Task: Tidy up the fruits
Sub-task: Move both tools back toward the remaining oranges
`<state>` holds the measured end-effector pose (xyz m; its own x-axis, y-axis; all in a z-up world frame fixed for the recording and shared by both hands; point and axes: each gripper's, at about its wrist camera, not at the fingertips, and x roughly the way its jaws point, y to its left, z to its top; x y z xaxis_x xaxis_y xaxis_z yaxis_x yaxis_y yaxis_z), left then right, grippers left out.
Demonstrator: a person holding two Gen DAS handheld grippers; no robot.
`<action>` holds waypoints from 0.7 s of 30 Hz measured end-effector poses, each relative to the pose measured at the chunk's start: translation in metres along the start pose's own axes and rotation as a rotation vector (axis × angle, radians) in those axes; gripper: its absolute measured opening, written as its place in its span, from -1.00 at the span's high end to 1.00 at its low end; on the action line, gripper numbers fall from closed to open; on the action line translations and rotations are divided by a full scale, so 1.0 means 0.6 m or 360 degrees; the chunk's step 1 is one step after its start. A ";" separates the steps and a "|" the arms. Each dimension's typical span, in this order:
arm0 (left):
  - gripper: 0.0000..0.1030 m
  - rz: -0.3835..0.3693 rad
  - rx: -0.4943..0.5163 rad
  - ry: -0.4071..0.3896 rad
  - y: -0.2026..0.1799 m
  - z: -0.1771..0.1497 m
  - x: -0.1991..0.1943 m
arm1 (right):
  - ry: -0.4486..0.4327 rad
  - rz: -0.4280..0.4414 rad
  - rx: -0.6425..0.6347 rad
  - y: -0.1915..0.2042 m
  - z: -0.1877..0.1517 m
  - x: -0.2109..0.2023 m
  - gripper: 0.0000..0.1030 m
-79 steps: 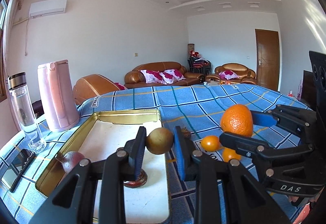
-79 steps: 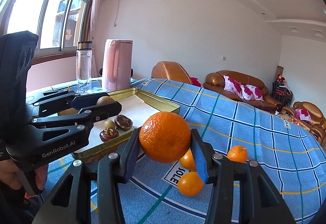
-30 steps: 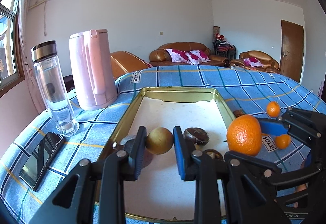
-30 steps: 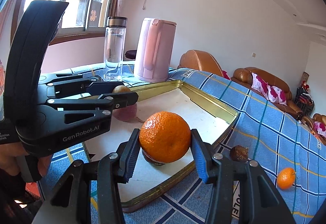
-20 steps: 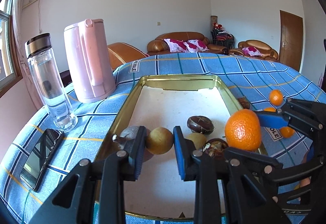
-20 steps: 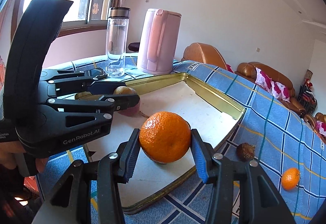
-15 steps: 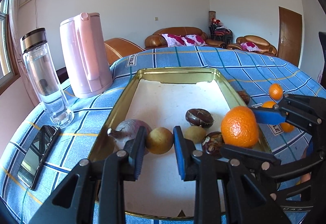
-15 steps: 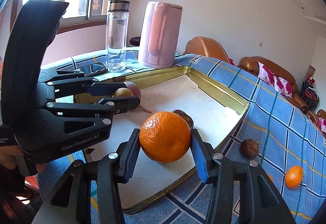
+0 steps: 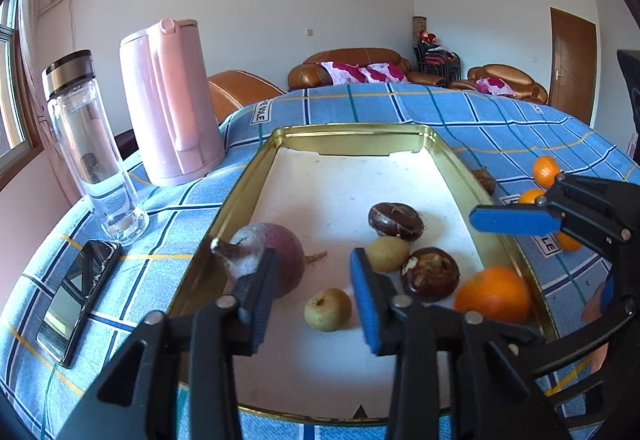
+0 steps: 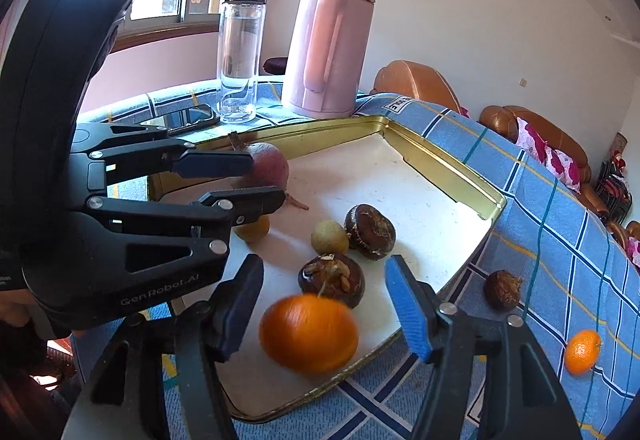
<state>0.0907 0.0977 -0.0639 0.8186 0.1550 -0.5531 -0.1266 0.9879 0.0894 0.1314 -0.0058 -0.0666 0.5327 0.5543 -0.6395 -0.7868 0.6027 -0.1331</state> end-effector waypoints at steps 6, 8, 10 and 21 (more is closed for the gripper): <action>-0.50 0.0031 -0.0044 -0.0074 0.008 0.003 -0.020 | -0.0089 -0.0068 0.0038 -0.010 -0.007 -0.026 -0.42; -0.54 0.0028 -0.0044 -0.0093 0.004 0.005 -0.024 | -0.0123 -0.0098 0.0064 -0.019 -0.013 -0.041 -0.42; -0.54 0.0020 -0.0043 -0.0102 -0.002 0.007 -0.027 | -0.0146 -0.0132 0.0104 -0.034 -0.023 -0.056 -0.42; -0.87 -0.0081 0.0040 -0.0232 -0.084 0.033 -0.058 | -0.0070 -0.0399 0.0511 -0.187 -0.102 -0.129 -0.42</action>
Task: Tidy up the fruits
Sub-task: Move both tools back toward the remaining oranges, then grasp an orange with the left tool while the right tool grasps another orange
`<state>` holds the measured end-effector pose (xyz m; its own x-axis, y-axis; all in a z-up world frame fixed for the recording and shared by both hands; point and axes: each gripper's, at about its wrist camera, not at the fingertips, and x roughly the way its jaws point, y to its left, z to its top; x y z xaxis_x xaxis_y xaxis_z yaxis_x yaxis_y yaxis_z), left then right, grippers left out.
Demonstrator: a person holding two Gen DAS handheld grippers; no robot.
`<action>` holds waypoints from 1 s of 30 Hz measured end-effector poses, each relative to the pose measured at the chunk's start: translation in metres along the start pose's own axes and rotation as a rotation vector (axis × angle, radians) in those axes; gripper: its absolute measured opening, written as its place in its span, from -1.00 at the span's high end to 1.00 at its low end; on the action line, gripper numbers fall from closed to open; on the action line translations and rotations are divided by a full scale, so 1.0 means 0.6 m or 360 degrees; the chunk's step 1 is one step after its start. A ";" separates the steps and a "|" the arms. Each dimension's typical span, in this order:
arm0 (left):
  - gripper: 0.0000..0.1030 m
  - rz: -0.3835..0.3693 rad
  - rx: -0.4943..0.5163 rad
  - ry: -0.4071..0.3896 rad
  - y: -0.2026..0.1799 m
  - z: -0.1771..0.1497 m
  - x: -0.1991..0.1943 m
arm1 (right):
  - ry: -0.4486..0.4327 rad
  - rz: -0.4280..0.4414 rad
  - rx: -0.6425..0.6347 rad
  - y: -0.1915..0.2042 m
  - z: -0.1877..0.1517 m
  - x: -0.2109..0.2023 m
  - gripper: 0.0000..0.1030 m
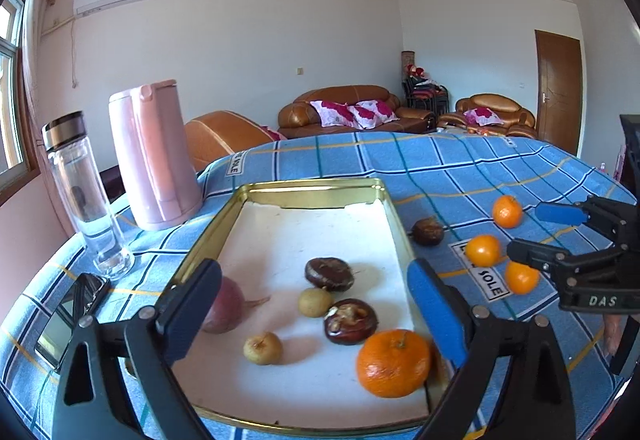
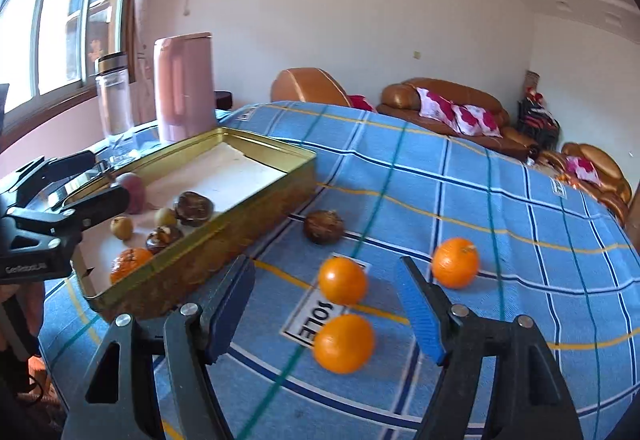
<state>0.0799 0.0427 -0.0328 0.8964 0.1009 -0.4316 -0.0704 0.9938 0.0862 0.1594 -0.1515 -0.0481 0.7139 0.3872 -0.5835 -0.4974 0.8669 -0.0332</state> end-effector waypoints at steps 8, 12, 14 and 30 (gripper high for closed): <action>-0.89 -0.0095 0.0117 -0.0001 -0.077 0.012 0.007 | 0.0235 0.0059 0.0059 -0.025 -0.022 0.032 -0.28; -0.89 -0.0130 0.0144 0.0019 -0.099 0.015 0.015 | 0.0370 0.0069 0.0043 -0.023 -0.032 0.053 0.02; -0.89 -0.0142 0.0155 0.0024 -0.109 0.017 0.020 | 0.0399 0.0097 0.0054 -0.028 -0.035 0.057 0.20; -0.57 -0.0388 0.0232 0.0281 -0.228 0.034 0.104 | 0.0270 -0.0200 0.0201 -0.134 -0.031 0.029 0.20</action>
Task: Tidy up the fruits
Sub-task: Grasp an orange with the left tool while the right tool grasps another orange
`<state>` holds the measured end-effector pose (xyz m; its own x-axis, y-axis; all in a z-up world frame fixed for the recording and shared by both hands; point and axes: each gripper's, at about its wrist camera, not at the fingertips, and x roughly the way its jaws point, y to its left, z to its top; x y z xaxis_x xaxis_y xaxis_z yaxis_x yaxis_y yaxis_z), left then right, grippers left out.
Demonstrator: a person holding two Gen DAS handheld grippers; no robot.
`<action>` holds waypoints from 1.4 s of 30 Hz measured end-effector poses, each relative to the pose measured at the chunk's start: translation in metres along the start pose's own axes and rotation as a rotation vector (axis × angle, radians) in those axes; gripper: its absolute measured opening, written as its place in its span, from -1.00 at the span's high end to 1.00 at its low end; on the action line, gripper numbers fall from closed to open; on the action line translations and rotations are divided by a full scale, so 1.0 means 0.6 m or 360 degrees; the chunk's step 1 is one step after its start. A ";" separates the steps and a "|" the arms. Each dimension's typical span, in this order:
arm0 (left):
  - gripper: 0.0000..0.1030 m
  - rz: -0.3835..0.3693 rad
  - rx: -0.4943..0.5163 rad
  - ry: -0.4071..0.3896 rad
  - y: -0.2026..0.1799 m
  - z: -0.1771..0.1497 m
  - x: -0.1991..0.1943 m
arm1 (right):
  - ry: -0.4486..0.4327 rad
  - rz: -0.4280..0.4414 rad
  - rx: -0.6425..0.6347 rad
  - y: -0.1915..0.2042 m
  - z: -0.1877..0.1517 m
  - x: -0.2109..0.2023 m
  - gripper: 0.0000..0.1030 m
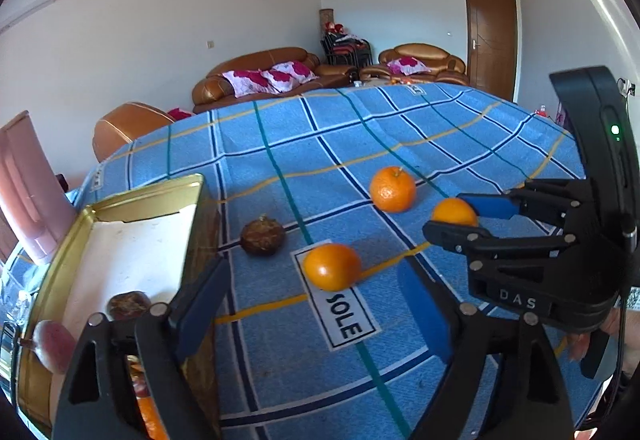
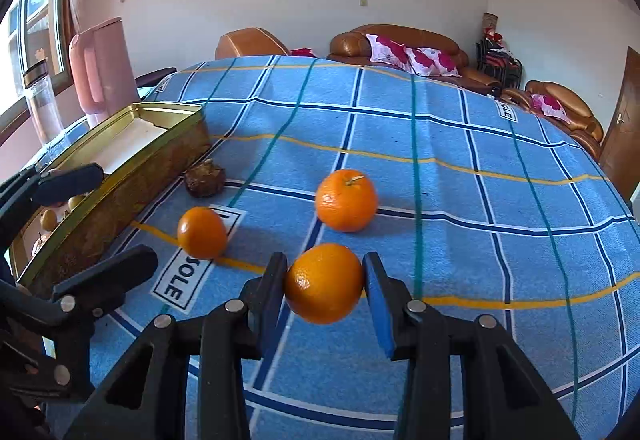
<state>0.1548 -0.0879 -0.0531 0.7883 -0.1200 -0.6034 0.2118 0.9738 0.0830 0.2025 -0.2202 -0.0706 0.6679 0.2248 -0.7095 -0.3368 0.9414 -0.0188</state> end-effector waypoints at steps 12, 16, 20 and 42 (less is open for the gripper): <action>0.04 -0.0094 -0.0054 0.0276 -0.011 0.011 0.088 | -0.0003 0.0060 0.0042 -0.017 -0.002 0.000 0.20; 0.22 -0.0135 -0.0079 0.0320 -0.006 0.012 0.100 | 0.0010 0.0081 0.0042 -0.016 -0.002 0.002 0.20; 0.22 -0.0172 -0.0108 0.0307 0.000 0.012 0.098 | -0.0003 0.0099 0.0049 -0.016 -0.003 0.000 0.20; 0.22 -0.0194 -0.0092 0.0051 0.003 0.018 0.049 | -0.0163 0.0105 0.0009 -0.008 -0.004 -0.027 0.20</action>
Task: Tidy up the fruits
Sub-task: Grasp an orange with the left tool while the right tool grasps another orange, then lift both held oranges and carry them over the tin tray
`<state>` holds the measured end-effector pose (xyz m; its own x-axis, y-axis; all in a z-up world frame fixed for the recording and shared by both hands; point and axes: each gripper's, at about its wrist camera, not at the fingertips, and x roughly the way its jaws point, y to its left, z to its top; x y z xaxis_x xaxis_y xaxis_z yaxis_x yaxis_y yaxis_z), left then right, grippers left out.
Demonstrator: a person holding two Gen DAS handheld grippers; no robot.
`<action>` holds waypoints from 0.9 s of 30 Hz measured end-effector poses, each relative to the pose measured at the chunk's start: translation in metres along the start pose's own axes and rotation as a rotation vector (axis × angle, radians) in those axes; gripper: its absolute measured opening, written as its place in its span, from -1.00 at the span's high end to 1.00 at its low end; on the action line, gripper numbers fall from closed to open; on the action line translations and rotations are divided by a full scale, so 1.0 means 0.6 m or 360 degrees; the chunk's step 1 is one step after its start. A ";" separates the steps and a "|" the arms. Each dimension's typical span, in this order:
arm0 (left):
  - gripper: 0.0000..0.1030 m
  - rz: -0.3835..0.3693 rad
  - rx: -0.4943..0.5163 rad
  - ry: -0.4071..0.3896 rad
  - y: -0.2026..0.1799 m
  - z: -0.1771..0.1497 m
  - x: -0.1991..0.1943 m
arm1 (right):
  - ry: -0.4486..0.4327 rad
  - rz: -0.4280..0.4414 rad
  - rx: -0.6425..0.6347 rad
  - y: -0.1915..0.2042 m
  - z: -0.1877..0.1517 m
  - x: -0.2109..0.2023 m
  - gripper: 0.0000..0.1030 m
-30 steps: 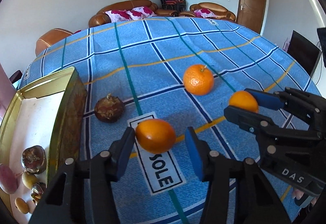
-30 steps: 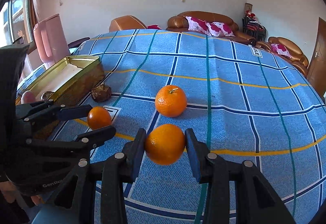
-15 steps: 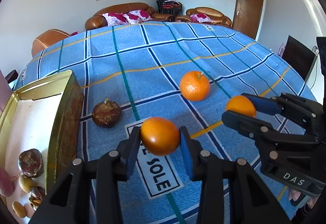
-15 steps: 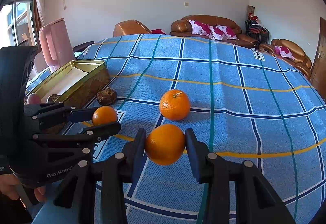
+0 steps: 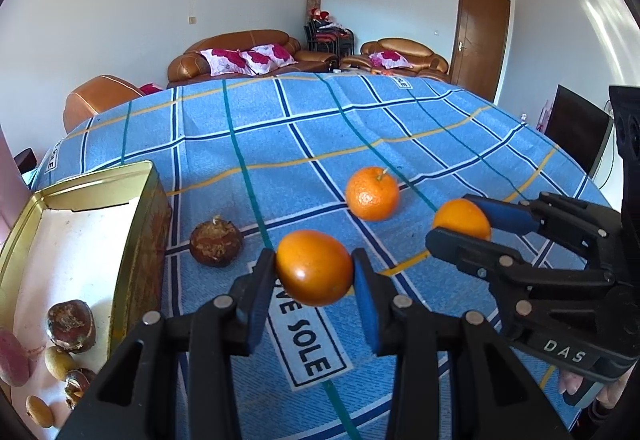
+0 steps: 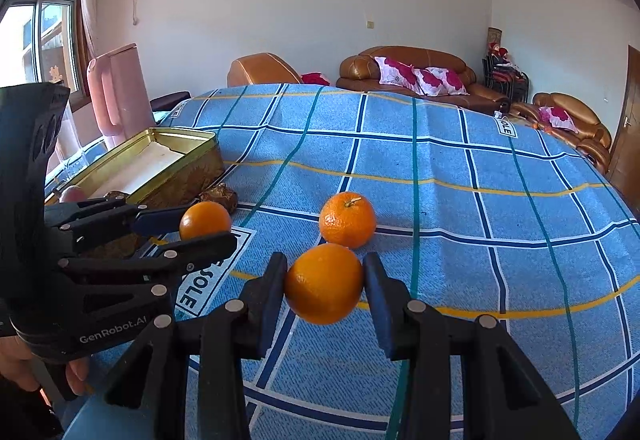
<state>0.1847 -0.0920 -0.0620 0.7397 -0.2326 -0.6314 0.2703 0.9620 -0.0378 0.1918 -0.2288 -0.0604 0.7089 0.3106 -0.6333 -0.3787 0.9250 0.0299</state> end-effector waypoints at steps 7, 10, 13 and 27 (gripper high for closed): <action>0.22 0.0003 0.0003 -0.0078 0.000 -0.001 -0.015 | -0.0047 0.0001 -0.0013 0.002 -0.001 -0.009 0.20; 0.22 0.0012 0.0009 -0.0101 0.000 -0.001 -0.019 | -0.0068 0.0003 -0.0019 0.003 -0.002 -0.014 0.20; 0.22 0.0021 0.0012 -0.0128 0.000 -0.001 -0.023 | -0.0091 0.0005 -0.0024 0.003 -0.003 -0.018 0.20; 0.22 0.0066 0.0017 -0.0258 -0.003 -0.006 -0.051 | -0.0209 0.0005 -0.0044 0.006 -0.004 -0.041 0.20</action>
<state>0.1595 -0.0861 -0.0457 0.8399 -0.2133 -0.4990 0.2430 0.9700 -0.0056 0.1716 -0.2339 -0.0469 0.7790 0.3411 -0.5262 -0.3958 0.9183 0.0094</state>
